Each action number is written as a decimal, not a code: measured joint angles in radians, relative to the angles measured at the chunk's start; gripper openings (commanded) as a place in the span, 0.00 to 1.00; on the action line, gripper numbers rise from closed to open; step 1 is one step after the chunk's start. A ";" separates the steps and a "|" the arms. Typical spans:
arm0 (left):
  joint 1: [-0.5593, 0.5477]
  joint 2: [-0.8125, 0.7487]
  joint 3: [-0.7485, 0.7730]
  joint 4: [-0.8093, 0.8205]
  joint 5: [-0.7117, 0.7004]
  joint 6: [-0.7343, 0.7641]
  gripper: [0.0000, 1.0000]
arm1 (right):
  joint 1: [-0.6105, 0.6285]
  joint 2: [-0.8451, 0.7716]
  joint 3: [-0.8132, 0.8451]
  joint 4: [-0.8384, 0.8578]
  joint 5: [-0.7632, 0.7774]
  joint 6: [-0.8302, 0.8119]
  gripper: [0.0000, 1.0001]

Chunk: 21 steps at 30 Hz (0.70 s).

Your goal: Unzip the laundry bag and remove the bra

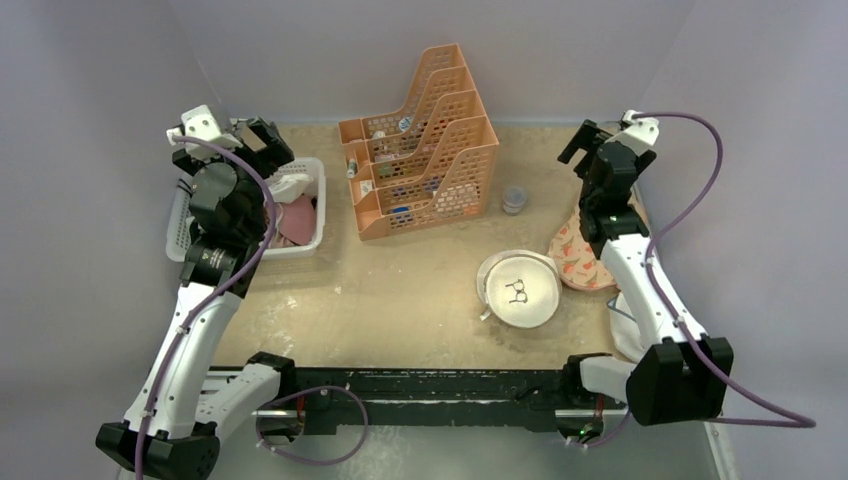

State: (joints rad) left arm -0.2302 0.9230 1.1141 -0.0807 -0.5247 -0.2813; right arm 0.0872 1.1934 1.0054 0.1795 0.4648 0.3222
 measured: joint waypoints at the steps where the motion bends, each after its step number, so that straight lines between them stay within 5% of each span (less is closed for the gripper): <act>1: 0.001 0.001 0.000 0.009 -0.005 -0.001 0.99 | 0.000 0.019 0.000 0.007 0.012 0.007 1.00; 9: 0.004 0.001 -0.014 0.108 -0.036 -0.023 0.99 | 0.004 0.238 0.108 -0.080 0.074 0.079 1.00; 21: 0.008 0.004 -0.031 0.168 -0.078 -0.024 1.00 | -0.045 0.698 0.534 -0.558 0.154 0.342 1.00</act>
State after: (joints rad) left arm -0.2226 0.9272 1.0836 0.0872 -0.6029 -0.3054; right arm 0.0418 1.8919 1.5394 -0.3786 0.6189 0.6643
